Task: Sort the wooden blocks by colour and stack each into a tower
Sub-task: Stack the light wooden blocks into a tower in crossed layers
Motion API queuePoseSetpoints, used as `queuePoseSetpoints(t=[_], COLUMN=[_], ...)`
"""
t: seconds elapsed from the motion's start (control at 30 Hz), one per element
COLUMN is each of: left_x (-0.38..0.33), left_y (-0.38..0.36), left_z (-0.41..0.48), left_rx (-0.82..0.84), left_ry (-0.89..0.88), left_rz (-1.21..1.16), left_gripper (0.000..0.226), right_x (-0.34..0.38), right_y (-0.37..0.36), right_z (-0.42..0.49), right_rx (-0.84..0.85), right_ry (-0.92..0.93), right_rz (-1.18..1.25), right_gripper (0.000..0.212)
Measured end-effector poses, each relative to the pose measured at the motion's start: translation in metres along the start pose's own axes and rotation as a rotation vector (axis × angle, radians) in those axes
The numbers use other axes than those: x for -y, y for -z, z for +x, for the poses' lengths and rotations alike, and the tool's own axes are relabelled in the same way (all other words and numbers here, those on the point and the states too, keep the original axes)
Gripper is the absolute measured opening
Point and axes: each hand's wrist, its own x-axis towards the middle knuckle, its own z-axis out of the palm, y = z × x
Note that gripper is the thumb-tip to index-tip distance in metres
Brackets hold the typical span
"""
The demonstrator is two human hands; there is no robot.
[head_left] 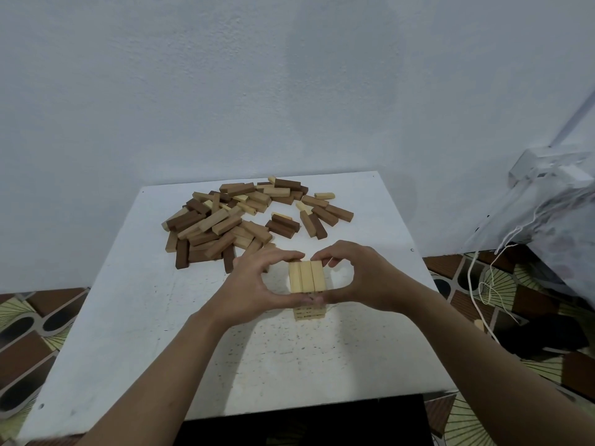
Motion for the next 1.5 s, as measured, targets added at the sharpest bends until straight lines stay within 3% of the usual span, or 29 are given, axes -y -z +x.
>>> queuePoseSetpoints(t=[0.17,0.73,1.23,1.37,1.5], left_x=[0.005,0.005,-0.002,-0.005,-0.016], left_y=[0.004,0.002,0.006,0.014,0.023], left_z=[-0.002,0.000,-0.003,-0.005,-0.003], left_rx=[0.023,-0.003,0.003,0.019,-0.006], left_ry=[0.037,0.003,0.013,0.021,-0.006], left_rz=[0.042,0.027,0.037,0.010,0.008], left_gripper=[0.082,0.062,0.071,0.072,0.054], right_x=[-0.003,-0.008,-0.001,0.003,0.008], right_y=[0.000,-0.002,0.002,0.006,0.008], right_z=[-0.004,0.001,-0.005,-0.005,-0.002], right_rx=[0.000,-0.002,-0.006,-0.027,-0.056], right_ry=[-0.033,-0.039,-0.016,0.007,0.038], right_rz=[-0.010,-0.015,0.025,0.098,0.211], right_gripper=[0.072,0.064,0.066,0.058,0.045])
